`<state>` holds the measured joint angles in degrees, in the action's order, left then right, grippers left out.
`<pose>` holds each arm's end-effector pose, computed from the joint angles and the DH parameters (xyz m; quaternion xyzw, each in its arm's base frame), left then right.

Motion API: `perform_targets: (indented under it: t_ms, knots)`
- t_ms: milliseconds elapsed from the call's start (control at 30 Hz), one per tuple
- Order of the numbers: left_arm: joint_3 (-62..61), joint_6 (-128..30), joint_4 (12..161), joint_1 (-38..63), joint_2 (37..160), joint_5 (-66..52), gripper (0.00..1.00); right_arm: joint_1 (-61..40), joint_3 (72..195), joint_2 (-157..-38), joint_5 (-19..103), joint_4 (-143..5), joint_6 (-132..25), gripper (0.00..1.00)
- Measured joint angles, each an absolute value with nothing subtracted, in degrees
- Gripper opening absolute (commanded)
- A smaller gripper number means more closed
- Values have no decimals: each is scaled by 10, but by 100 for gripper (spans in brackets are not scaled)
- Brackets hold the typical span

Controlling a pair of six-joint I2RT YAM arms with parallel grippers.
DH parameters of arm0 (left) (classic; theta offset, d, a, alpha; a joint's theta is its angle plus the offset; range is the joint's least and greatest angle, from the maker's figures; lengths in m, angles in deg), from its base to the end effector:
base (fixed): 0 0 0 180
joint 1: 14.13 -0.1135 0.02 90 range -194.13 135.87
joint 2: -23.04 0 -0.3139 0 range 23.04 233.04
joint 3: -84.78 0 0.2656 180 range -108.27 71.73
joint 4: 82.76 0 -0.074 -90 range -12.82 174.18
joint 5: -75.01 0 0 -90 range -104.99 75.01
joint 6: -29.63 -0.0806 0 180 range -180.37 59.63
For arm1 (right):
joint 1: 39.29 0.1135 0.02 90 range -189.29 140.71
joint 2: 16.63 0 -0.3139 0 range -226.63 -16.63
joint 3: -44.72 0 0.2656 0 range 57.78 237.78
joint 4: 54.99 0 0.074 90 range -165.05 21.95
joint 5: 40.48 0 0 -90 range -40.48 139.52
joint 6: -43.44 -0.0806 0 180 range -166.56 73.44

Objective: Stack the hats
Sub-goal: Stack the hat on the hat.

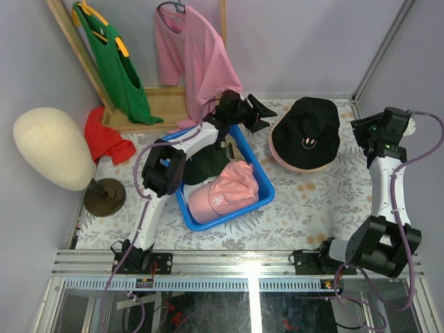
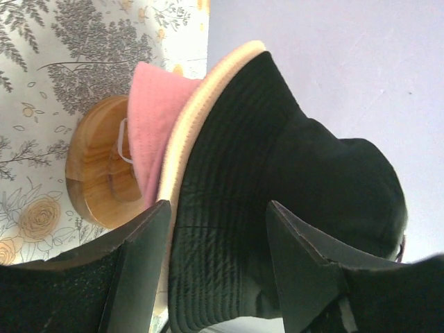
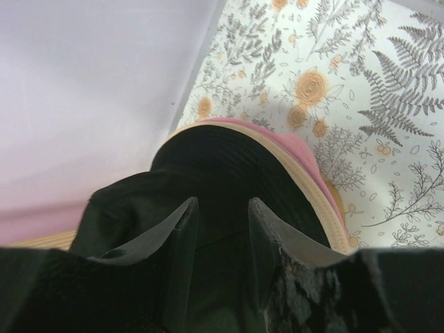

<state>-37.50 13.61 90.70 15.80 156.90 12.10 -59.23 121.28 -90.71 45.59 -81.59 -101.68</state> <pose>0.5331 -0.3492 0.2412 -0.1677 0.7812 -0.5662 0.2023 0.3217 -0.1108 0.3638 0.4962 0.6765 0.1917 0.5093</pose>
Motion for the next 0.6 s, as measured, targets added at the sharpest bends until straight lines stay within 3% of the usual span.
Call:
perform_targets:
  t_ms: [367,600]
  knots:
    - [-375,102,895,169,1521,114,58,-587,1293,-872,456,-861,-975,46]
    - [-375,59,850,189,1458,82,57,-518,1373,-859,474,-910,-919,45]
